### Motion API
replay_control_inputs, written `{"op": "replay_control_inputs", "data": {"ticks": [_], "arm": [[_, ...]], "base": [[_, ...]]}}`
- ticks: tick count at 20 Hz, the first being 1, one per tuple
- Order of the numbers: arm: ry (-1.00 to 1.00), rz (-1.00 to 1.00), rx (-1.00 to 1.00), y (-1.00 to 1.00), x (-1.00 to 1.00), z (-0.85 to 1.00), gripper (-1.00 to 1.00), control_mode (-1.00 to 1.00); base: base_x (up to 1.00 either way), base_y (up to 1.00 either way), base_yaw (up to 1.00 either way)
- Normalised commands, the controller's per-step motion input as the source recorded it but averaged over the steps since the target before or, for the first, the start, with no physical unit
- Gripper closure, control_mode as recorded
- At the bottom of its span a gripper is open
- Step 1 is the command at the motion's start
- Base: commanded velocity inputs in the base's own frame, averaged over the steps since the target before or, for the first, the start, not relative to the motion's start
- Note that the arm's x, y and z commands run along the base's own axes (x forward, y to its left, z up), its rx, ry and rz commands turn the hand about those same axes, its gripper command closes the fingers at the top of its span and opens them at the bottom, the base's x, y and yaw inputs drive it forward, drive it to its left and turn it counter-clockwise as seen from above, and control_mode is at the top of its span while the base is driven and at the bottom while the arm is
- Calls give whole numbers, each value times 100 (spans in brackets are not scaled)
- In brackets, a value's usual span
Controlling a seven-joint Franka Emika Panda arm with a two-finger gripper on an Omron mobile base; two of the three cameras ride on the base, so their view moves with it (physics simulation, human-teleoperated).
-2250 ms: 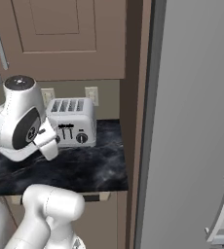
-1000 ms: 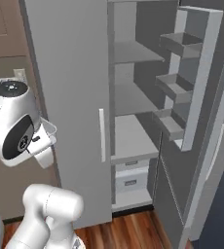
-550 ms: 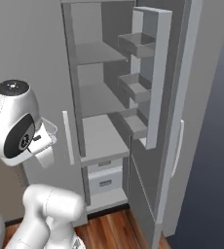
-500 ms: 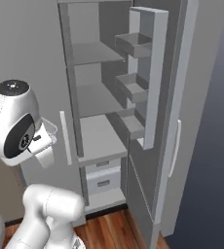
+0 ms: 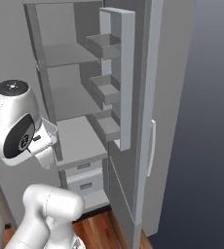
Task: Take the potato and eggplant out of the freezer and place them in the tupperware container on the counter. Then put the tupperware containing the vegetables back in the freezer.
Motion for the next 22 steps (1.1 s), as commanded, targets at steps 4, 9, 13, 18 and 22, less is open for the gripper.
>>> {"op": "replay_control_inputs", "data": {"ticks": [4,9,13,18,22], "arm": [[0,0,0,0,0,0,100,100],[0,0,0,0,0,0,100,100],[0,0,0,0,0,0,100,100],[0,0,0,0,0,0,100,100],[0,0,0,0,0,0,100,100]], "base": [[41,-15,-14],[55,-4,-10],[67,0,-9],[57,0,-9],[40,0,-9]]}}
